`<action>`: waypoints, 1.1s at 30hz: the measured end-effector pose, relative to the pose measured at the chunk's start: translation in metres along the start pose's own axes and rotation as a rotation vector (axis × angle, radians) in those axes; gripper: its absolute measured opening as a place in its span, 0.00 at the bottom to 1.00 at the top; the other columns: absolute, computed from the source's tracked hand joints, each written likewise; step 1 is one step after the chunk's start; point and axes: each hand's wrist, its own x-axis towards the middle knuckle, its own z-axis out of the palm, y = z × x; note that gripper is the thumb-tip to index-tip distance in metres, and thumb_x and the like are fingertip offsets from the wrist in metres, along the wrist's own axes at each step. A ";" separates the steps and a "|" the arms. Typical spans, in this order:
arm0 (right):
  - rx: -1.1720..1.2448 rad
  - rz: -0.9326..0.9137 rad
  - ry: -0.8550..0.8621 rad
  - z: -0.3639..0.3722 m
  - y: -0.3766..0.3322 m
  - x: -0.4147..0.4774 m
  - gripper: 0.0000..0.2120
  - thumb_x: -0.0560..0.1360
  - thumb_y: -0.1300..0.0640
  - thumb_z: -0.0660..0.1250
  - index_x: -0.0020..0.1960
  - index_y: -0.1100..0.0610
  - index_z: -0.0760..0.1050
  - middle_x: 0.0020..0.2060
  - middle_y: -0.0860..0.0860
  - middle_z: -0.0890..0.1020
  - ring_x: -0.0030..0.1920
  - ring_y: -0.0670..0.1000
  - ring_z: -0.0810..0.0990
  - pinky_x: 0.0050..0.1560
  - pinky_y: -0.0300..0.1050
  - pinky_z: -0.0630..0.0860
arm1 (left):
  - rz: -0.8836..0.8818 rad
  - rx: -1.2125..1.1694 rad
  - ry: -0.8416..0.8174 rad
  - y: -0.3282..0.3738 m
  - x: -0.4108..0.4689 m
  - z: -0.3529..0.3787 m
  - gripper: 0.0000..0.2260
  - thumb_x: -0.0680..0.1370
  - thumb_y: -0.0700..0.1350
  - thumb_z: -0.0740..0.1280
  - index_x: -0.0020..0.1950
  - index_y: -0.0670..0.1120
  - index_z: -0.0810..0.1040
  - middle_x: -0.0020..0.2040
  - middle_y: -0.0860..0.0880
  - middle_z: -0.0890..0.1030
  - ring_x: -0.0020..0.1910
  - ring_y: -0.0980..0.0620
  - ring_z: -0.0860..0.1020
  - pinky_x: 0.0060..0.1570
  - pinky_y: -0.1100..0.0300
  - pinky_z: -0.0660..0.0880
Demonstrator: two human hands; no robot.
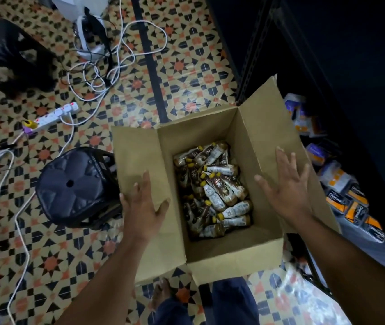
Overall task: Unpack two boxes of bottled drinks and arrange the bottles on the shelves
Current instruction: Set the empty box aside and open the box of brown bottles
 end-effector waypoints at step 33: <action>0.306 0.641 -0.016 0.092 0.002 -0.009 0.39 0.80 0.33 0.58 0.84 0.41 0.44 0.81 0.50 0.63 0.74 0.60 0.71 0.71 0.56 0.69 | 0.202 0.148 -0.251 -0.005 0.201 0.028 0.47 0.78 0.54 0.71 0.82 0.54 0.37 0.81 0.43 0.34 0.81 0.37 0.47 0.76 0.42 0.60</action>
